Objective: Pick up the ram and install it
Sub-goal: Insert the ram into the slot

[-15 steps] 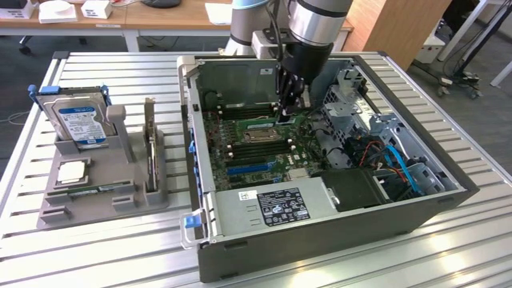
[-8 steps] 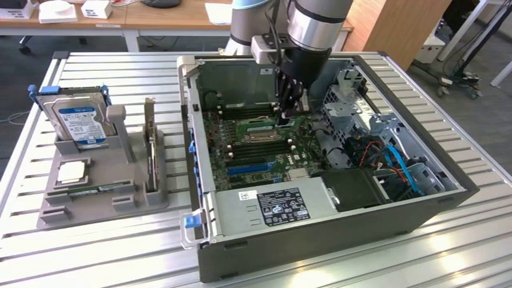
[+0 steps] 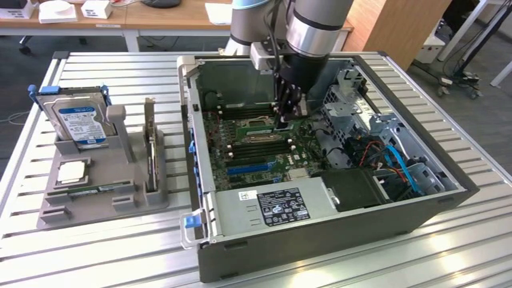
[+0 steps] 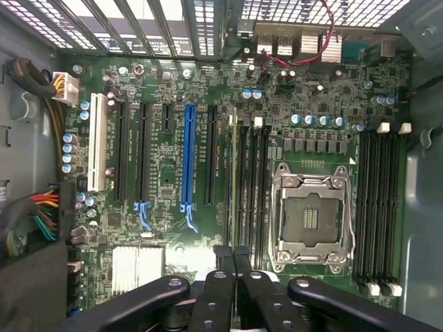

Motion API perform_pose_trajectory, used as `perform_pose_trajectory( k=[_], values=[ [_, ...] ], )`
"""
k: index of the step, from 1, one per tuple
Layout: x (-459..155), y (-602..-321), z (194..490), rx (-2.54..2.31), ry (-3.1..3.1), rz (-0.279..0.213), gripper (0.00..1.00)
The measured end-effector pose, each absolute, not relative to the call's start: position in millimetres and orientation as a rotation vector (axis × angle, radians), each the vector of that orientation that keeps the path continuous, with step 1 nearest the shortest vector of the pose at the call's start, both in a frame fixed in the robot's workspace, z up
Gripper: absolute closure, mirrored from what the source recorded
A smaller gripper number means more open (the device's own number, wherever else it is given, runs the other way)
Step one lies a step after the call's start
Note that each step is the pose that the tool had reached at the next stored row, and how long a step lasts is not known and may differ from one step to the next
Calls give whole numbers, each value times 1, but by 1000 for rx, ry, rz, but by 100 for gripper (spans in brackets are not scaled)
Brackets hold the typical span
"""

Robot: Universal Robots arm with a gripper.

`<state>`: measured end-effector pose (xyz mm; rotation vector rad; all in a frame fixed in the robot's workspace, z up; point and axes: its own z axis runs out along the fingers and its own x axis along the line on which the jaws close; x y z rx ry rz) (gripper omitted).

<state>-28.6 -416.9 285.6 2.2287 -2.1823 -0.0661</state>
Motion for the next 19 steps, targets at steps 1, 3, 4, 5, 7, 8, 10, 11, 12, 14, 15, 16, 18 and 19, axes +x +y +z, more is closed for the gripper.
perform_pose_trajectory(
  k=[1, 3, 4, 5, 7, 8, 10, 11, 12, 14, 15, 16, 18, 19],
  values=[
    [-29, -417, 285, 2229, -2182, -66, 89],
    [-29, -417, 283, 2229, -2183, -66, 89],
    [-29, -417, 282, 2229, -2183, -66, 89],
    [-29, -417, 281, 2229, -2183, -66, 89],
    [-29, -417, 280, 2229, -2183, -67, 89],
    [-29, -417, 279, 2229, -2183, -67, 89],
    [-29, -417, 279, 2229, -2183, -66, 89],
    [-29, -417, 279, 2229, -2183, -66, 89],
    [-29, -417, 279, 2229, -2183, -66, 89],
    [-29, -417, 279, 2229, -2183, -67, 89],
    [-29, -417, 279, 2229, -2183, -67, 89],
    [-29, -417, 278, 2230, -2183, -67, 89],
    [-29, -417, 276, 2229, -2183, -67, 89],
    [-29, -417, 275, 2229, -2183, -67, 89]
  ],
)
